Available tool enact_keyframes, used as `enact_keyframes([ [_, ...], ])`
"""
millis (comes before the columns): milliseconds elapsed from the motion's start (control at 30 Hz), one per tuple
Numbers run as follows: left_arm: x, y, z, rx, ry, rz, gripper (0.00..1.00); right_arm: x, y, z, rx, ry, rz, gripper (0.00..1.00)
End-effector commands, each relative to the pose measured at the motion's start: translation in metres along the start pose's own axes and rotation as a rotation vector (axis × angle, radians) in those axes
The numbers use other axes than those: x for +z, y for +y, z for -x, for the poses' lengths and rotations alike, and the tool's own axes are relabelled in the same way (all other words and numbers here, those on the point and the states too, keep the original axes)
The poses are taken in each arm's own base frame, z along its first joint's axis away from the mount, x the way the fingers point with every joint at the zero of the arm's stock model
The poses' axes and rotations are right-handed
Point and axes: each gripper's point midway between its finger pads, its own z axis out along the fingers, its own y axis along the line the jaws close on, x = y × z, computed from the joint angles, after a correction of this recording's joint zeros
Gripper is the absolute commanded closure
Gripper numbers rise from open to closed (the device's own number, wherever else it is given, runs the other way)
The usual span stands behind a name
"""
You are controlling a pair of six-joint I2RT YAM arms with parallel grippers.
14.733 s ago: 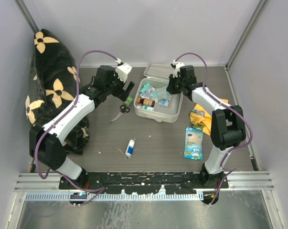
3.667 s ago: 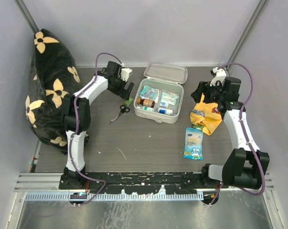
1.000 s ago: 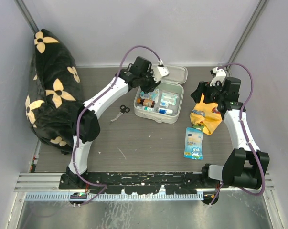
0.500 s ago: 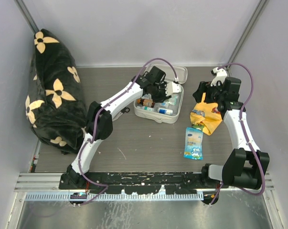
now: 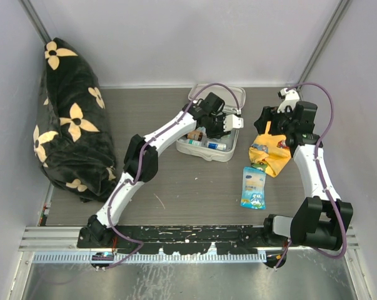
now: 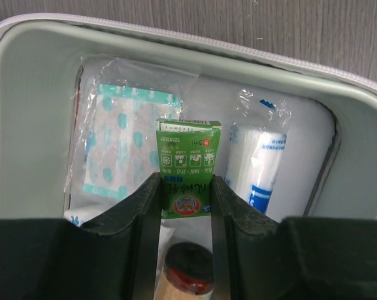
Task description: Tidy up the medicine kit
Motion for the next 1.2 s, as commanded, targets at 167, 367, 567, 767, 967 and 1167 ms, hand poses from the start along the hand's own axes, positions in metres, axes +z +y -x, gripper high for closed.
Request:
enact_keyframes([
  [167, 0.013, -0.006, 0.017, 0.036, -0.038, -0.025, 0.67, -0.013, -0.003, 0.030, -0.057, -0.089, -0.031, 0.21],
  [367, 0.021, -0.009, 0.011, 0.022, -0.017, -0.030, 0.61, -0.014, -0.005, 0.030, -0.057, -0.090, -0.045, 0.21],
  [567, 0.011, -0.007, 0.016, 0.005, -0.011, -0.017, 0.46, -0.012, -0.006, 0.028, -0.055, -0.085, -0.044, 0.21],
  [767, -0.005, -0.001, 0.023, 0.001, -0.001, 0.014, 0.33, -0.011, -0.008, 0.027, -0.051, -0.081, -0.047, 0.21],
  [967, -0.024, 0.001, 0.029, 0.001, 0.006, 0.037, 0.26, -0.011, -0.010, 0.026, -0.051, -0.080, -0.050, 0.21],
  [1167, -0.047, 0.009, 0.042, -0.018, -0.009, 0.084, 0.20, -0.011, -0.010, 0.025, -0.052, -0.078, -0.049, 0.21],
])
